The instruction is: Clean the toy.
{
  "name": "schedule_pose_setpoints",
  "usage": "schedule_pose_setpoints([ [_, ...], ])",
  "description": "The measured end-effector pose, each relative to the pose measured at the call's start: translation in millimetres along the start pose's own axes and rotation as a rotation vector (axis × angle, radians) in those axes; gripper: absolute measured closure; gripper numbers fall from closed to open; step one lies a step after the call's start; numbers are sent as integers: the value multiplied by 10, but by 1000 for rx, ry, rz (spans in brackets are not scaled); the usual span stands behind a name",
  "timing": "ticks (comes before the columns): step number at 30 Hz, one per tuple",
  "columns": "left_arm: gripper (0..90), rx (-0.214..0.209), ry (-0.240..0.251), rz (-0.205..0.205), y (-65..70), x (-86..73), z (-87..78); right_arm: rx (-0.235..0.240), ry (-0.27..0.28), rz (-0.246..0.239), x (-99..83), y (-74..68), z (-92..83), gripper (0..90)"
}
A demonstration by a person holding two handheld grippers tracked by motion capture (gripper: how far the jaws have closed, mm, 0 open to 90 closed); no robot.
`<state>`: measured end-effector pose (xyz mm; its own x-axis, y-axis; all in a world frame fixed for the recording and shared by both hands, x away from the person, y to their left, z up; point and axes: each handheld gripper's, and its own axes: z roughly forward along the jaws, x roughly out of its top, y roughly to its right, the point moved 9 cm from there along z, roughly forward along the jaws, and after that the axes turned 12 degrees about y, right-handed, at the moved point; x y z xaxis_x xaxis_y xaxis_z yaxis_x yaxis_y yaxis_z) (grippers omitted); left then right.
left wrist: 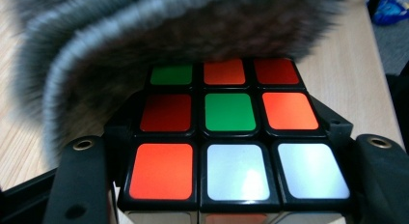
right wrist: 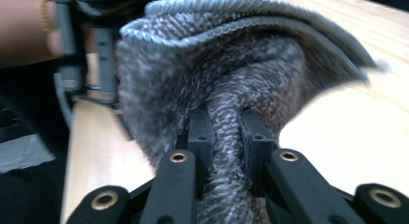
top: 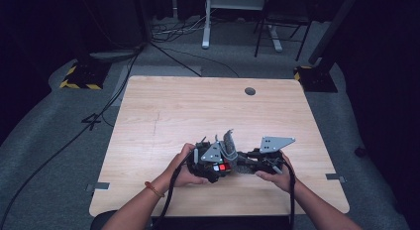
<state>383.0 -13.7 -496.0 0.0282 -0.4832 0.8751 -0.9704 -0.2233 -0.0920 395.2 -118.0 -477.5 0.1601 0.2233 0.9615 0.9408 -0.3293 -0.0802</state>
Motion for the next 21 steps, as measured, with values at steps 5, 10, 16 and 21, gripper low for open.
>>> schedule_pose_setpoints([
  [5, 332, 1, 64, -5, -11, 105, -74, -4, -76, 16, -163, 27, 96, 786],
  [10, 333, 10, 60, -6, -38, 94, -100, 45, -115, 17, -233, -61, 145, 786],
  [16, 332, 6, 45, -37, -80, 34, -78, 75, -85, 7, -159, -116, 52, 786],
  [21, 331, -8, 18, -45, -54, -2, -32, 70, 1, 8, -25, -92, 1, 786],
])
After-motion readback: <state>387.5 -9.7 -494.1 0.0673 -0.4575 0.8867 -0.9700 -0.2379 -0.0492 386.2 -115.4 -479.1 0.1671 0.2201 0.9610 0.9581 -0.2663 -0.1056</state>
